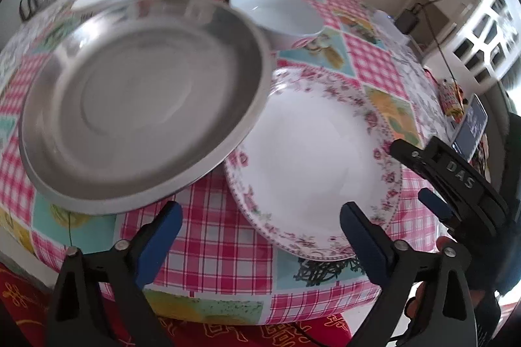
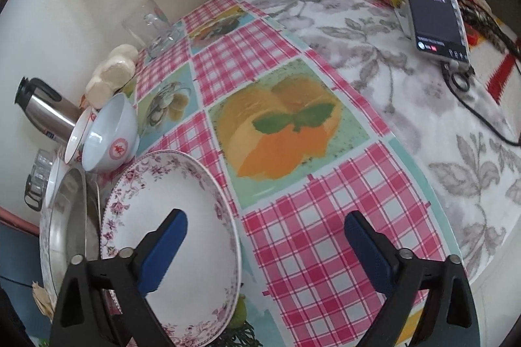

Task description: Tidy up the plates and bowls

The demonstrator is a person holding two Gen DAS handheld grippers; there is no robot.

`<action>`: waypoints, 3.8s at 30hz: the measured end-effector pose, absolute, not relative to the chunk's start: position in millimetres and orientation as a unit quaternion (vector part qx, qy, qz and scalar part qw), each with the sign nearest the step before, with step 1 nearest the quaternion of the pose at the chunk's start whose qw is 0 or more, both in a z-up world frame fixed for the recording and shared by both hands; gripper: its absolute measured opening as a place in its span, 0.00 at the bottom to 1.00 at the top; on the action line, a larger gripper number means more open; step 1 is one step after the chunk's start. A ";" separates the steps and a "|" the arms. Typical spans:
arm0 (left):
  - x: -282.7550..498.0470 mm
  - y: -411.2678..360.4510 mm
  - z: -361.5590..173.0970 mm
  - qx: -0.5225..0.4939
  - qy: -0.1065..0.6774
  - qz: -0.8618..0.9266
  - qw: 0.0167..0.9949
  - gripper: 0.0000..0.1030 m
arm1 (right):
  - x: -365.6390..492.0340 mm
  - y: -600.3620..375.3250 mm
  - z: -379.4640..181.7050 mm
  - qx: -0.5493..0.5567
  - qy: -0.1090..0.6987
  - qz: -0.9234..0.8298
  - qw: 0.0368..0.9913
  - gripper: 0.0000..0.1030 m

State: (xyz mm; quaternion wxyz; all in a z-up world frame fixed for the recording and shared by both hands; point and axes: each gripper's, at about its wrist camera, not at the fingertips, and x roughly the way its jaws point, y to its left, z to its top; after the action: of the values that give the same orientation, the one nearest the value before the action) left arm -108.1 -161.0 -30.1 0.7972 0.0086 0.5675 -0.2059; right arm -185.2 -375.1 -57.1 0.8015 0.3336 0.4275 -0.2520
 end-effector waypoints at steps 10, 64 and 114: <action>-97.5 -154.0 -52.6 0.006 0.598 -0.175 0.782 0.78 | -169.9 -358.5 -61.6 0.303 0.445 -0.220 0.813 0.74; -82.1 -182.6 -60.0 -0.066 0.581 -0.240 0.775 0.16 | -183.6 -374.3 -65.5 0.278 0.454 -0.275 0.801 0.23; -69.6 -200.4 -54.2 -0.068 0.581 -0.269 0.765 0.14 | -202.1 -402.3 -53.6 0.327 0.392 -0.257 0.820 0.11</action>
State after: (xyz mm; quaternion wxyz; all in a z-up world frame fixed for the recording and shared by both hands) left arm -69.6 -200.4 -54.2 0.7654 -0.0684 0.5807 -0.2689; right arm -202.1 -402.3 -53.6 0.8204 0.3273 0.3924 -0.2567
